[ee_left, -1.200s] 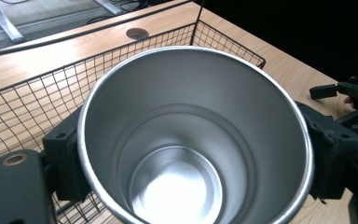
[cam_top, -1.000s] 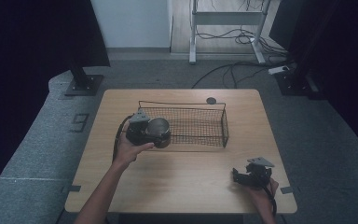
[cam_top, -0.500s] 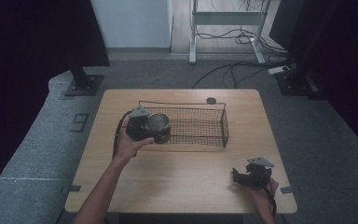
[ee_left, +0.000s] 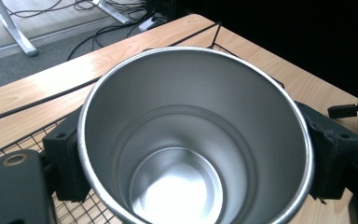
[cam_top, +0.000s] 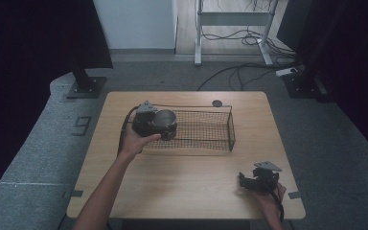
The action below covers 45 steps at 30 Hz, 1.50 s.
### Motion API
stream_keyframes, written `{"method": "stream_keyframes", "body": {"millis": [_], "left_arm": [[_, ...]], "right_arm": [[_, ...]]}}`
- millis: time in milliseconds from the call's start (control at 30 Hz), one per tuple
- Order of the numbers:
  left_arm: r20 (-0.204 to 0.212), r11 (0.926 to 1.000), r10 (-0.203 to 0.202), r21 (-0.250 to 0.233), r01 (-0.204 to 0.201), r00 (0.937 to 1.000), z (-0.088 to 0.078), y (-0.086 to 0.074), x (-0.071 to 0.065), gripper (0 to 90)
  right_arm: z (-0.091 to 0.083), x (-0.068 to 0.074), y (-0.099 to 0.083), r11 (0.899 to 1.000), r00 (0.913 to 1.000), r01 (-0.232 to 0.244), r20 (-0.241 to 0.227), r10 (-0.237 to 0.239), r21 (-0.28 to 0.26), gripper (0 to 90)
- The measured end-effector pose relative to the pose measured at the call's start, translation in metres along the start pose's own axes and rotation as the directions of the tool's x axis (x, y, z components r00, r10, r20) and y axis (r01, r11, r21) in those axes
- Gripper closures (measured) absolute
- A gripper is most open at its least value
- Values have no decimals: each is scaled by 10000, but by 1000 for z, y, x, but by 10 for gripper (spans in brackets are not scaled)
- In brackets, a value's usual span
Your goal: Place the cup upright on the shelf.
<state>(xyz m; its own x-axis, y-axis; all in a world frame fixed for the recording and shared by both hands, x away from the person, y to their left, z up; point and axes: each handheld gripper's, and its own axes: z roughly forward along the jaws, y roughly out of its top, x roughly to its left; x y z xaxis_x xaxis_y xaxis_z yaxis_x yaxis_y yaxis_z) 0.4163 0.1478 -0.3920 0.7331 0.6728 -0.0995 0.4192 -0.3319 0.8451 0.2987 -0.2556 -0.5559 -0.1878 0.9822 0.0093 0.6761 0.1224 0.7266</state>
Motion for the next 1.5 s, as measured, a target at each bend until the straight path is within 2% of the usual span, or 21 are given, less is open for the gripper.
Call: {"method": "stream_keyframes", "body": {"millis": [133, 233, 467, 533, 600, 833, 967, 1167, 1400, 1500], "left_arm": [[-64, 10000, -23, 77, 23, 10000, 2, 2, 3, 146], [217, 9999, -152, -75, 153, 9996, 3, 2, 6, 146], [107, 9999, -144, -75, 145, 9998, 7, 9, 10, 146], [264, 9995, -307, -67, 309, 9992, 8, 10, 12, 146], [84, 9998, -207, 40, 207, 9998, 10, 12, 14, 146], [-11, 9997, -176, 155, 177, 9998, 16, 16, 19, 146], [36, 9991, -367, 220, 366, 9993, 19, 15, 27, 146], [-207, 9974, -630, 323, 637, 9978, 28, 11, 38, 146], [-163, 9965, -734, 400, 740, 9972, 41, 8, 43, 146], [-367, 9966, -599, 538, 618, 9975, 48, 6, 43, 146]], "right_arm": [[0, 0, 0, 10000, 10000, -9, -5, 9, -15, 59], [0, 0, 0, 10000, 10000, -4, -6, 4, -15, 59], [0, 0, 0, 10000, 10000, -9, -5, 9, -5, 59], [0, 0, 0, 10000, 10000, -9, -5, 9, -6, 59], [0, 0, 0, 10000, 10000, -8, -6, 8, -6, 59], [0, 0, 0, 10000, 10000, -6, -11, 6, -9, 60], [0, 0, 0, 10000, 10000, -7, -12, 7, -9, 60], [0, 0, 0, 10000, 10000, -7, -9, 7, -9, 60], [0, 0, 0, 10000, 10000, -8, -9, 8, -9, 60], [0, 0, 0, 10000, 10000, 0, -19, 0, -13, 63]]}}
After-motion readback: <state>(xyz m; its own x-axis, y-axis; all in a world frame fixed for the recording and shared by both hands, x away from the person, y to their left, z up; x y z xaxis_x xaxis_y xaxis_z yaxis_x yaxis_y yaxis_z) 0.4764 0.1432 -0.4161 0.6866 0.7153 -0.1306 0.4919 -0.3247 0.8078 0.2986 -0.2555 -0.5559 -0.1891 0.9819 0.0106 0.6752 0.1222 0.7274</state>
